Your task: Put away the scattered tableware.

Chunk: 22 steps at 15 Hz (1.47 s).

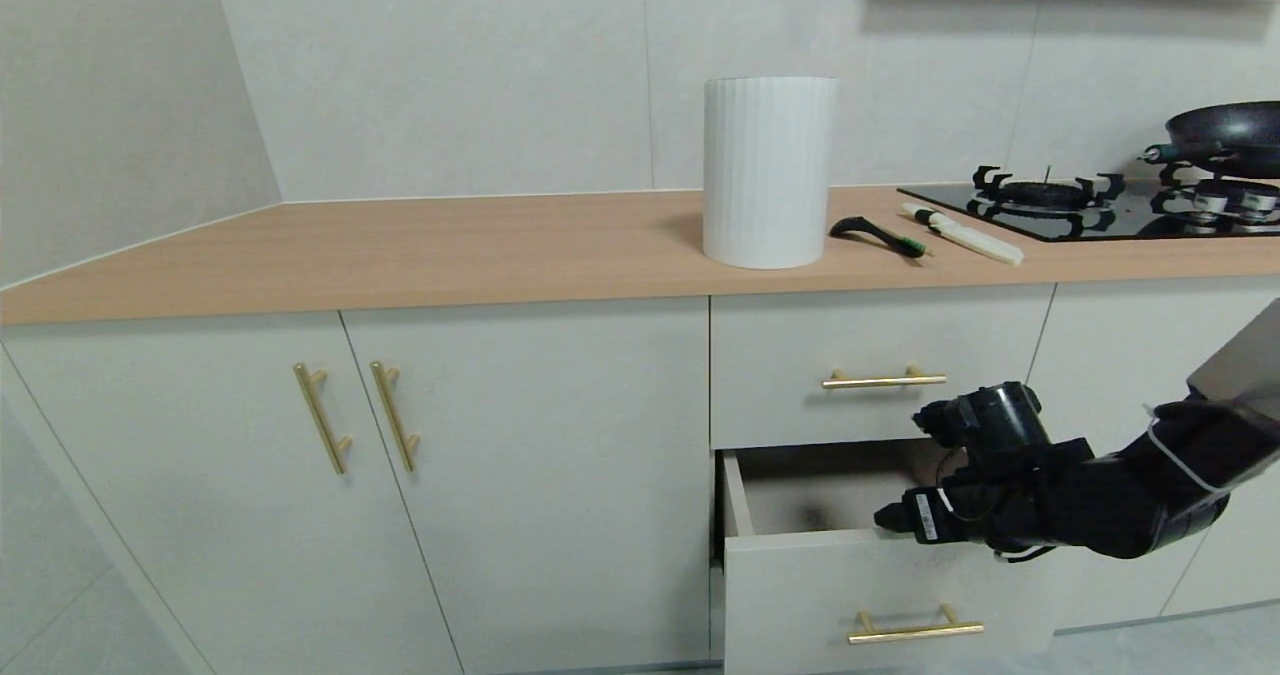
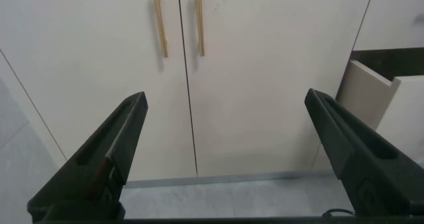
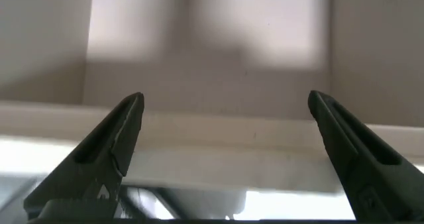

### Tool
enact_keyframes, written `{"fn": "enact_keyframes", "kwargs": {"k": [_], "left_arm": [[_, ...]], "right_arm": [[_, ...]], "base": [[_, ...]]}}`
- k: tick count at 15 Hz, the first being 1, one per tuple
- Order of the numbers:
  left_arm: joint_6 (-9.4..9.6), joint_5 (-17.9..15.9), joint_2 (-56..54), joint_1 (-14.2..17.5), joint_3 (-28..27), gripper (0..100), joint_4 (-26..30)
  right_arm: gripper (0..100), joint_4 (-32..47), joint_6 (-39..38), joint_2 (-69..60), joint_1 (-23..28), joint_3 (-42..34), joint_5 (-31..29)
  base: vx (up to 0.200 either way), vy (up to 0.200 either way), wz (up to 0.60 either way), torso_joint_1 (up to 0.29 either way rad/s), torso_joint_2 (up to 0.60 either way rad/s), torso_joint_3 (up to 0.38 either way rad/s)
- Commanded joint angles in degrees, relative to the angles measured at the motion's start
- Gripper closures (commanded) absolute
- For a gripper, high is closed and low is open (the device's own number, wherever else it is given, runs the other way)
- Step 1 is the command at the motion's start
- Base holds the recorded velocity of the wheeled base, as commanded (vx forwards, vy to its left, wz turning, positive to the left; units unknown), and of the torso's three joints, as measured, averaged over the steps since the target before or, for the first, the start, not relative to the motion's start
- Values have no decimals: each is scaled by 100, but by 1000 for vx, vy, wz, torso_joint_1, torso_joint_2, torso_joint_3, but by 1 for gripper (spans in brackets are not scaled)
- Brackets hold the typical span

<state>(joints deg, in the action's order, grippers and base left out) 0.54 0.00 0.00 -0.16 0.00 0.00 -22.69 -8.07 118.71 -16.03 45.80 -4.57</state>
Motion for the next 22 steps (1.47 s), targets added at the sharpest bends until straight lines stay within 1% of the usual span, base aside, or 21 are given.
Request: {"fn": "enact_keyframes", "kwargs": {"k": [1,2,8,11,12,15,19,20,22], "left_arm": [[-1,0,0,-2,0,0,0],[-1,0,0,7,0,0,0],[-1,0,0,-2,0,0,0],[-1,0,0,7,0,0,0],[-1,0,0,-2,0,0,0],[-1,0,0,-2,0,0,0],[-1,0,0,7,0,0,0],[-1,0,0,-2,0,0,0],[-1,0,0,-2,0,0,0]], "right_arm": [[0,397,113,-401,-76,8,9],[0,634,201,-454,-84,17,18],[0,1381,570,-507,-155,17,26],[0,2269,886,-797,-304,34,26],[0,2392,939,-841,-322,34,26],[0,3385,1194,-1236,-647,43,18],[0,4396,1580,-1465,-875,52,18],[0,4598,1616,-1474,-937,78,18],[0,4659,1616,-1456,-972,122,18]], "base": [[0,0,0,0,0,0],[0,0,0,0,0,0],[0,0,0,0,0,0],[0,0,0,0,0,0],[0,0,0,0,0,0],[0,0,0,0,0,0],[0,0,0,0,0,0],[0,0,0,0,0,0],[0,0,0,0,0,0]]}}
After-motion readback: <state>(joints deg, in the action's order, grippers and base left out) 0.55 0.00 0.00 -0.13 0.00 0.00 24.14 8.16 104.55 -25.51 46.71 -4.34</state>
